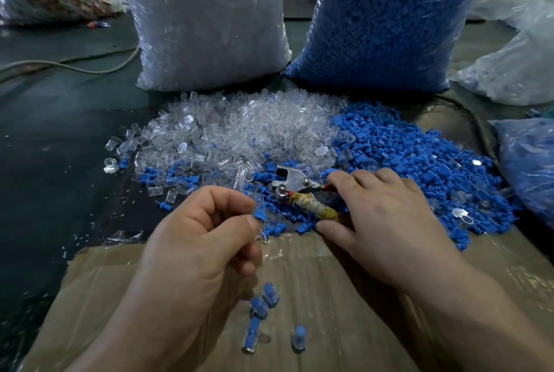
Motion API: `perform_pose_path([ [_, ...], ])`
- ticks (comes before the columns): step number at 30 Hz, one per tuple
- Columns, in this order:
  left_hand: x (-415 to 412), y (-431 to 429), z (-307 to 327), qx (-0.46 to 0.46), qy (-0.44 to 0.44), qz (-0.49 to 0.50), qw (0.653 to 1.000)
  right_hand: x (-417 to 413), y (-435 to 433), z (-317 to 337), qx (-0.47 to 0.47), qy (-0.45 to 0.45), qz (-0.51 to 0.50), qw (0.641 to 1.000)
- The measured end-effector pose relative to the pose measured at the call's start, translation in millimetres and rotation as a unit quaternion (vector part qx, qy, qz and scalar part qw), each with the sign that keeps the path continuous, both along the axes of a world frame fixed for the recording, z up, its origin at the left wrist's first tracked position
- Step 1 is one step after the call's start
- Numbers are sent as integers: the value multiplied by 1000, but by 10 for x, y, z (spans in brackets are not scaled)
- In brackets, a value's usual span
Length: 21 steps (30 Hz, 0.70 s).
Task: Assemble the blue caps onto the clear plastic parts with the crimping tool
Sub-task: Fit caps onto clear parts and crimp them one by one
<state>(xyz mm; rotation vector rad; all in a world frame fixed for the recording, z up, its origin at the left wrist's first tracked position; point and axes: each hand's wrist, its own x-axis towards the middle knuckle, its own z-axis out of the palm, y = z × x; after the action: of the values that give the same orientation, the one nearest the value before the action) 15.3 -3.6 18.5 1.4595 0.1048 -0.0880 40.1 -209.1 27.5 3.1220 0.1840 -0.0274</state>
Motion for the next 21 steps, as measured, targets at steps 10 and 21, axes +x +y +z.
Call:
perform_pose_path([
  [10, 28, 76, -11, 16, -55, 12, 998, -180, -24, 175, 190, -106, 71, 973],
  [21, 47, 139, -35, 60, -127, 18, 990, -258, -15, 151, 176, -81, 134, 972],
])
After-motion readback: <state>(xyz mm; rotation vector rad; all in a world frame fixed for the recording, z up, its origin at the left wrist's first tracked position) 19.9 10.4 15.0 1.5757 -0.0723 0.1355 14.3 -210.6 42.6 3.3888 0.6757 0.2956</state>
